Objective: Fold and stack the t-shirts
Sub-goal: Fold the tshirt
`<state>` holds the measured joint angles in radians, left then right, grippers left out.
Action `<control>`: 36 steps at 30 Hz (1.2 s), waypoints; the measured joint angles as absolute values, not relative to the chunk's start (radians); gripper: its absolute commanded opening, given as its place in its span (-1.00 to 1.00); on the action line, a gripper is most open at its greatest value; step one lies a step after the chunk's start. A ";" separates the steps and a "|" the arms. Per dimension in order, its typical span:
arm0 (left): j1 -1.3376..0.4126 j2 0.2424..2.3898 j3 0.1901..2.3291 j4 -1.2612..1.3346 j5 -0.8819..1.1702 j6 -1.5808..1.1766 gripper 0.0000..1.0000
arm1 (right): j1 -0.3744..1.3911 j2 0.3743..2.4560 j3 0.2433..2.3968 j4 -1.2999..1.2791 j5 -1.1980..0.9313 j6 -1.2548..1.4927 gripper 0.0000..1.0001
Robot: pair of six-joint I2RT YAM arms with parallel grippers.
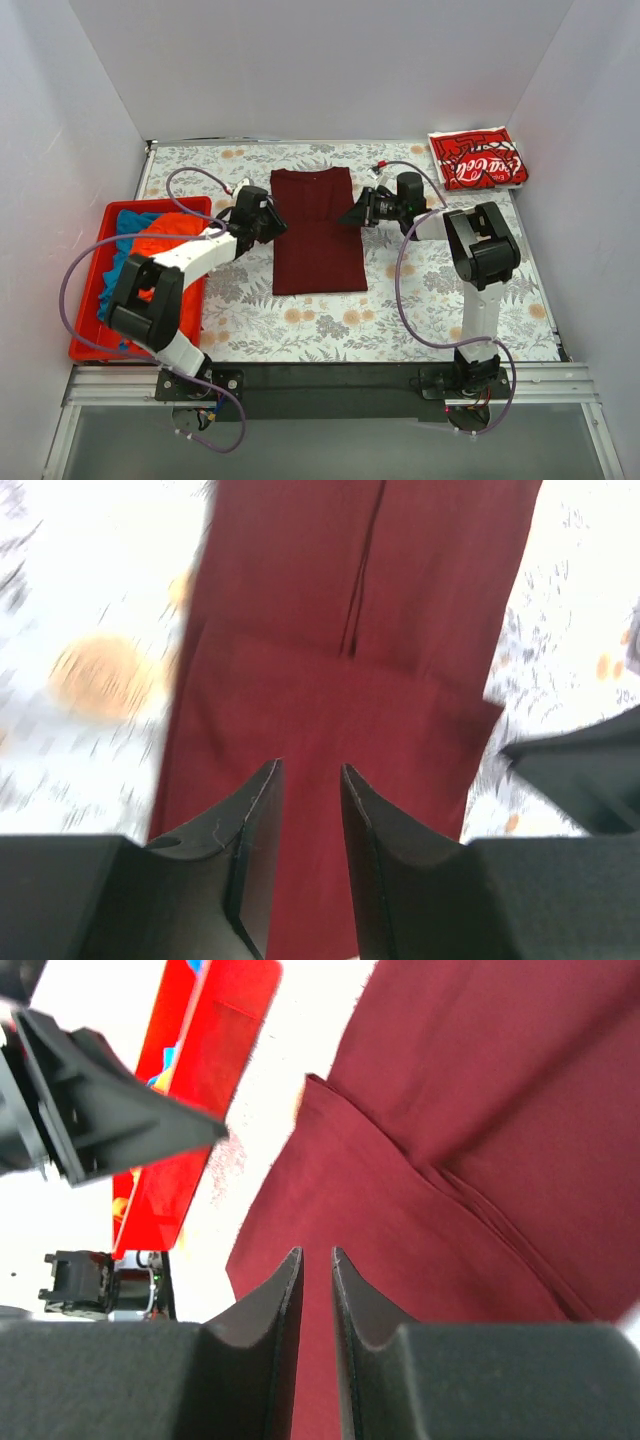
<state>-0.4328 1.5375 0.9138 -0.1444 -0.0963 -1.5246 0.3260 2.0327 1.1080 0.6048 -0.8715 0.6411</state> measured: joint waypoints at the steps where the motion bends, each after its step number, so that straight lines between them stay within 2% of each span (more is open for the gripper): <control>1: -0.420 1.574 0.930 -0.119 -0.080 -1.522 -0.46 | 0.316 2.048 1.097 0.622 -0.880 0.654 -0.55; 6: -0.371 1.753 0.968 -0.022 -0.028 -1.521 -0.50 | 0.268 2.161 1.090 0.670 -0.896 0.687 -0.55; 11: -0.321 1.847 1.001 0.018 0.023 -1.526 -0.53 | 0.232 2.218 1.090 0.702 -0.905 0.719 -0.54; 16: -0.301 1.862 1.011 0.030 0.057 -1.530 -0.40 | 0.224 2.184 1.048 0.717 -0.886 0.718 -0.54; 21: -0.304 1.745 0.952 -0.052 0.057 -1.520 -0.20 | 0.228 2.024 0.915 0.707 -0.873 0.728 -0.53; 28: -0.377 1.400 0.815 -0.148 0.069 -1.511 -0.18 | 0.343 1.753 0.709 0.736 -0.871 0.750 -0.50; 32: -0.448 1.269 0.653 -0.142 0.088 -1.540 -0.20 | 0.442 1.719 0.611 0.753 -0.866 0.759 -0.51; 36: -0.454 1.290 0.505 -0.151 0.086 -1.581 -0.23 | 0.473 1.776 0.538 0.787 -0.859 0.773 -0.52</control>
